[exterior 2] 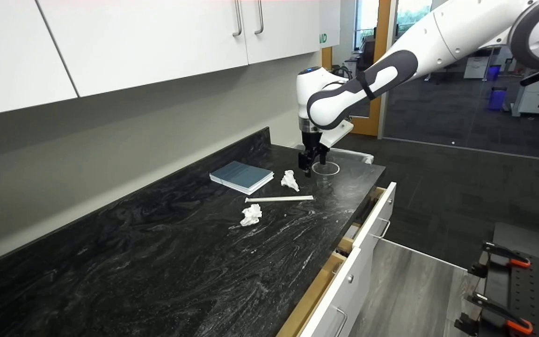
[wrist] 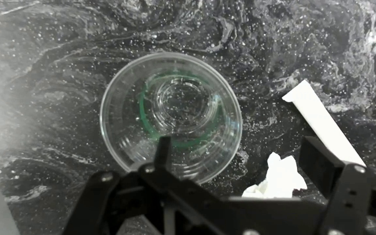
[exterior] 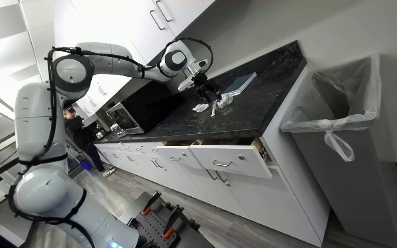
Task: Move the cup slightly to the left
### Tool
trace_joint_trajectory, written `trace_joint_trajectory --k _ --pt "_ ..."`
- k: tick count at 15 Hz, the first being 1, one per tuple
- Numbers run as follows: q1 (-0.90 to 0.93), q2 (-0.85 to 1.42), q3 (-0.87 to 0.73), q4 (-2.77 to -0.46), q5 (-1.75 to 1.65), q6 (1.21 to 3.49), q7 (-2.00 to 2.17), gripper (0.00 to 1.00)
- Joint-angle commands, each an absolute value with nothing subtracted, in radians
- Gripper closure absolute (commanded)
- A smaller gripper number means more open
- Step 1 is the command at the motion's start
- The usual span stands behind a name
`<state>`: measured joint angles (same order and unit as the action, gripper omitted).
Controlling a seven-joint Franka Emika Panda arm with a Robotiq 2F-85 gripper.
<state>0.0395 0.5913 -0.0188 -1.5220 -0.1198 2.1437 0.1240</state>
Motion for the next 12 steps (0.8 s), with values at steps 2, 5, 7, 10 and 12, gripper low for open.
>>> trace_joint_trajectory --k 2,5,7,10,12 --pt "0.054 0.664 -0.03 -1.409 -0.112 2.054 0.144 0.26" --pt "0.056 0.684 -0.03 -1.38 -0.109 2.032 0.148 0.48" --pt "0.056 0.693 -0.03 -1.365 -0.106 2.024 0.149 0.66" --pt "0.055 0.7 -0.03 -1.351 -0.104 2.013 0.151 0.88" --pt "0.055 0.703 -0.032 -1.345 -0.105 2.009 0.153 1.0"
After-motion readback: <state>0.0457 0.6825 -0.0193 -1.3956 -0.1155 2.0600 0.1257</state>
